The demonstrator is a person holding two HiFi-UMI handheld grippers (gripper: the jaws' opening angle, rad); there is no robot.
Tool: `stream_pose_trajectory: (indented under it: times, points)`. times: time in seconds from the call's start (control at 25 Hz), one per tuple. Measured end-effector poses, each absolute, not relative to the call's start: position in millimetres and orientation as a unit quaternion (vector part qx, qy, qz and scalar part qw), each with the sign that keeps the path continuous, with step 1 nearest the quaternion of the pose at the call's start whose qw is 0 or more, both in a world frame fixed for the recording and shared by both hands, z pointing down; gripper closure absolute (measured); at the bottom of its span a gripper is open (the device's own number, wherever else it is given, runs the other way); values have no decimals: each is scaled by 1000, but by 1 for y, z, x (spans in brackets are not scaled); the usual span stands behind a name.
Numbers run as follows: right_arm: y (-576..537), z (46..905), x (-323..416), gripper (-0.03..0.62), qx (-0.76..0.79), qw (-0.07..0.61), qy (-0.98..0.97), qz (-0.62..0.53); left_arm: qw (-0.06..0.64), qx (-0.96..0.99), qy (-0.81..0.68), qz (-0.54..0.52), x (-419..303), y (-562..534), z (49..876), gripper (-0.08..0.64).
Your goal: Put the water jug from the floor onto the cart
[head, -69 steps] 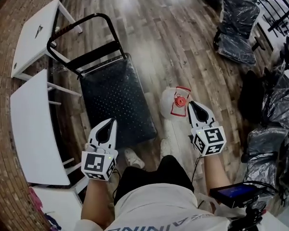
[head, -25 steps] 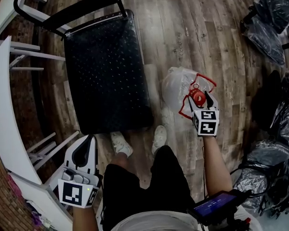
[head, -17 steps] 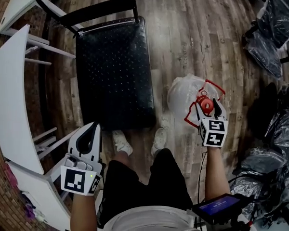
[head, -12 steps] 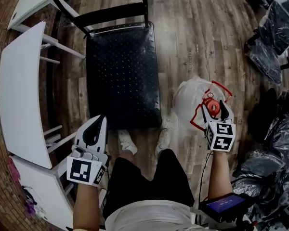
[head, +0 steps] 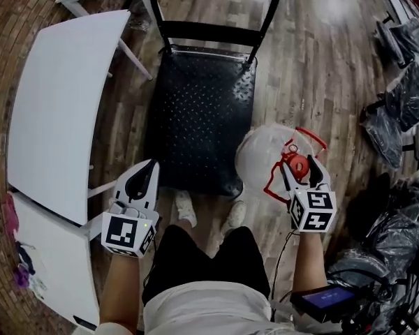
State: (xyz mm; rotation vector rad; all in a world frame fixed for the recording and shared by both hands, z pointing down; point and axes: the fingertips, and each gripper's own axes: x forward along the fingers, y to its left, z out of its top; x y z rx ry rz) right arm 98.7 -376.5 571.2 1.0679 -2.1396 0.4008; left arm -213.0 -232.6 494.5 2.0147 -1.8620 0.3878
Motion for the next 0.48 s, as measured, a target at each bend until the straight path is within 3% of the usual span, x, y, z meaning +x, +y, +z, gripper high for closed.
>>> stream_pose_trajectory:
  times: [0.48]
  points:
    - [-365, 621, -111, 284, 282, 366, -877, 131, 233, 653, -711, 115, -288, -151, 516, 559]
